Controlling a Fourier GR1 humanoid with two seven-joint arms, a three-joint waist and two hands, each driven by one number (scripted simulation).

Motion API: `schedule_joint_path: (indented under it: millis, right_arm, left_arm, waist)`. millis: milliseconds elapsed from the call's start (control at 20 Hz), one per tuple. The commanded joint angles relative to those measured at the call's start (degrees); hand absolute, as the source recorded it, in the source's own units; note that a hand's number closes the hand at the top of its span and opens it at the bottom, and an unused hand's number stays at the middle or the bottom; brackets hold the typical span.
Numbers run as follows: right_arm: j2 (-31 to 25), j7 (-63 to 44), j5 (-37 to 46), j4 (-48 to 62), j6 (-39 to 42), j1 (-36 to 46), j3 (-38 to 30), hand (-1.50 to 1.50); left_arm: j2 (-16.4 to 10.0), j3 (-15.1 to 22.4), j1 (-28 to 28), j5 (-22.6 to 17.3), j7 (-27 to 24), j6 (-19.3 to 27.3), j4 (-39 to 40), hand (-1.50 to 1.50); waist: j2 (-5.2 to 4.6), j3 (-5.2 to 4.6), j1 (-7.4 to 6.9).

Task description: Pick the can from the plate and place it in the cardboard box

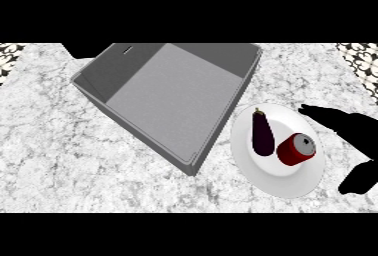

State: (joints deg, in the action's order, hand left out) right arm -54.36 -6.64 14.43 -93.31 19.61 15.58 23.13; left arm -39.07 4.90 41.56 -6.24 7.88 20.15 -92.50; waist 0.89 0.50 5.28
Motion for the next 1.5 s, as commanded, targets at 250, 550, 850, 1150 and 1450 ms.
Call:
schedule_joint_path:
  millis: [250,550,850,1150,1450]
  right_arm:
    - [2.96,-2.09,1.91,-0.46,-2.09,-1.19,1.8,-1.5]
    - [4.37,-2.38,2.44,0.21,-2.83,0.12,1.62,-1.5]
    - [5.99,-3.49,3.92,0.73,-3.86,-1.23,3.17,-1.5]
    - [6.39,-3.99,6.65,1.63,-3.63,-0.96,5.28,-1.5]
    - [8.11,-3.05,6.12,2.67,-3.72,-1.12,5.68,1.5]
  left_arm:
    - [6.51,1.95,-14.59,-2.13,-7.16,-0.67,-9.73,0.0]
    - [6.19,1.23,-15.66,-1.82,-6.97,-1.22,-9.8,0.0]
    - [6.74,0.52,-15.54,-2.14,-6.88,-1.52,-9.78,0.0]
    - [7.74,1.13,-15.58,-1.14,-7.44,-1.44,-9.95,0.0]
    - [7.67,0.31,-15.98,-1.64,-6.96,-2.45,-10.0,0.0]
  waist:
    - [0.04,-0.85,1.56]
    - [-0.31,-0.84,1.5]
    - [-0.33,-0.78,1.45]
    - [-0.48,-0.84,0.73]
    - [-0.6,-0.75,0.63]
